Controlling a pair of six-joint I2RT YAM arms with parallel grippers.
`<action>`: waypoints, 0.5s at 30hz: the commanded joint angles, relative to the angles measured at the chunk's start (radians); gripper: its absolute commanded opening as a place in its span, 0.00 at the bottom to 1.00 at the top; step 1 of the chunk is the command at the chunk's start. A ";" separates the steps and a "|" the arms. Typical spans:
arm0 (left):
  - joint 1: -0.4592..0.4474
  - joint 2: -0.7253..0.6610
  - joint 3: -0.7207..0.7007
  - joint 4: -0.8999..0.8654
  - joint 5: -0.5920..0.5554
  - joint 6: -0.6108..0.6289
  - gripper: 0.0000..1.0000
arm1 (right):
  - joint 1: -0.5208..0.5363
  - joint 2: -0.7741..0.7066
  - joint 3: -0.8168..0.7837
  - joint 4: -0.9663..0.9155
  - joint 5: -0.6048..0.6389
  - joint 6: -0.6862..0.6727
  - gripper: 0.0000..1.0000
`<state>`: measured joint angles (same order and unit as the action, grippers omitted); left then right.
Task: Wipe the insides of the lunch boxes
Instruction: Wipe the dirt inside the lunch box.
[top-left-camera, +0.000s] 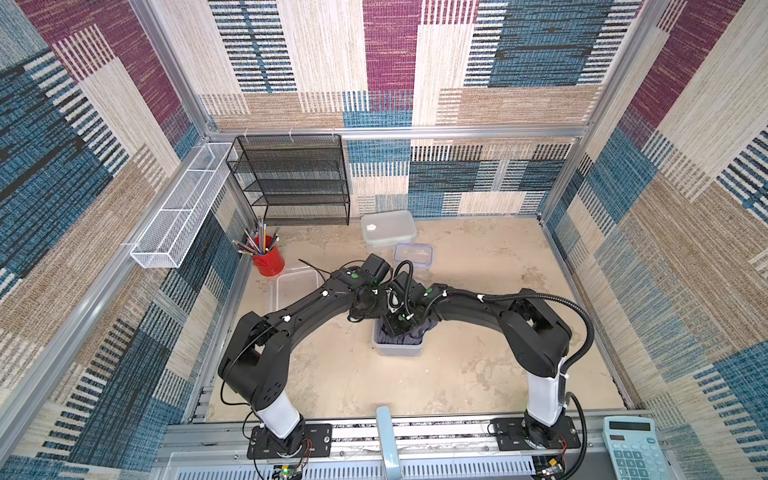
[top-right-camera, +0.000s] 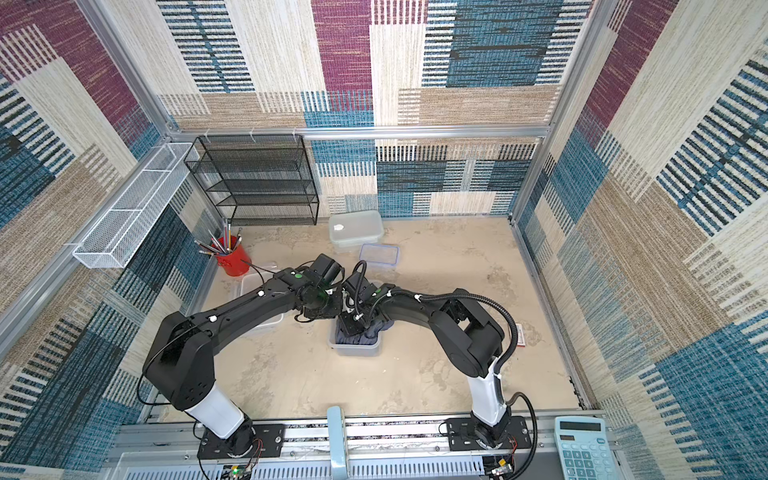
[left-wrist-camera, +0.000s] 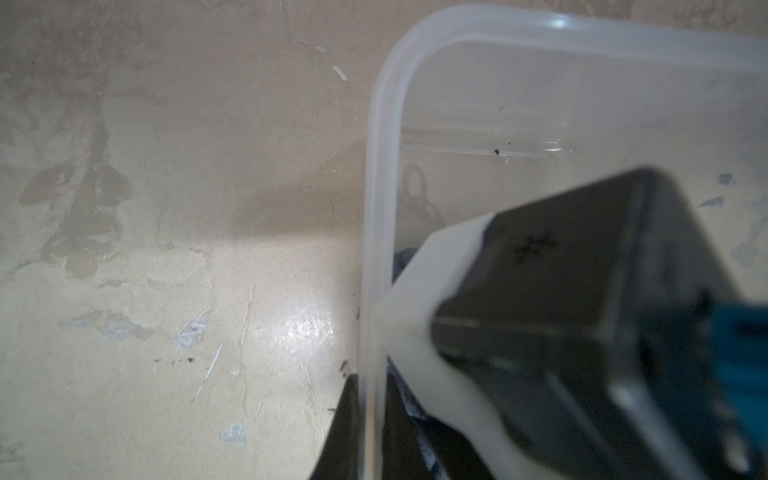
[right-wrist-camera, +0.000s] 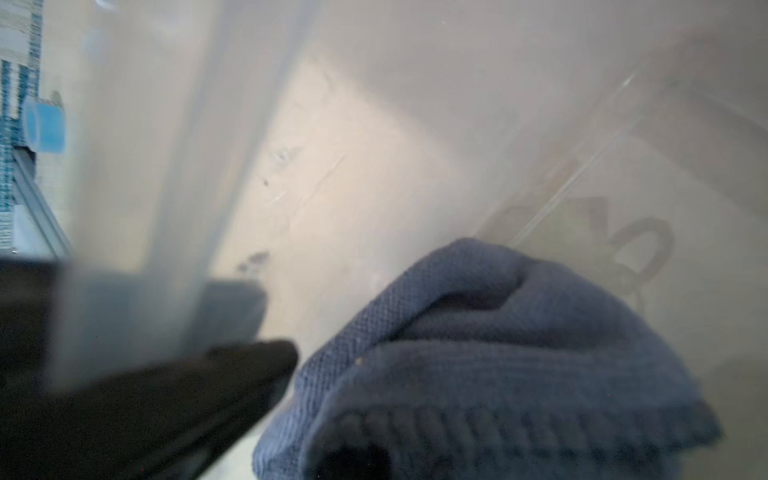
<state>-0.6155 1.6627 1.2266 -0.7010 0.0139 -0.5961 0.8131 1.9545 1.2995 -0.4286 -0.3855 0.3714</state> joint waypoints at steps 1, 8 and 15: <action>-0.002 -0.009 -0.024 0.052 0.070 -0.047 0.00 | -0.019 0.010 0.029 0.168 -0.051 0.110 0.00; -0.011 -0.027 -0.057 0.059 0.113 -0.053 0.00 | -0.046 0.012 0.113 0.220 0.284 0.195 0.00; -0.021 -0.038 -0.088 0.059 0.123 -0.057 0.00 | -0.052 0.026 0.176 0.233 0.550 0.163 0.00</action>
<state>-0.6247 1.6283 1.1534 -0.5884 0.0406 -0.6525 0.7624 1.9774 1.4445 -0.3401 -0.0193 0.5365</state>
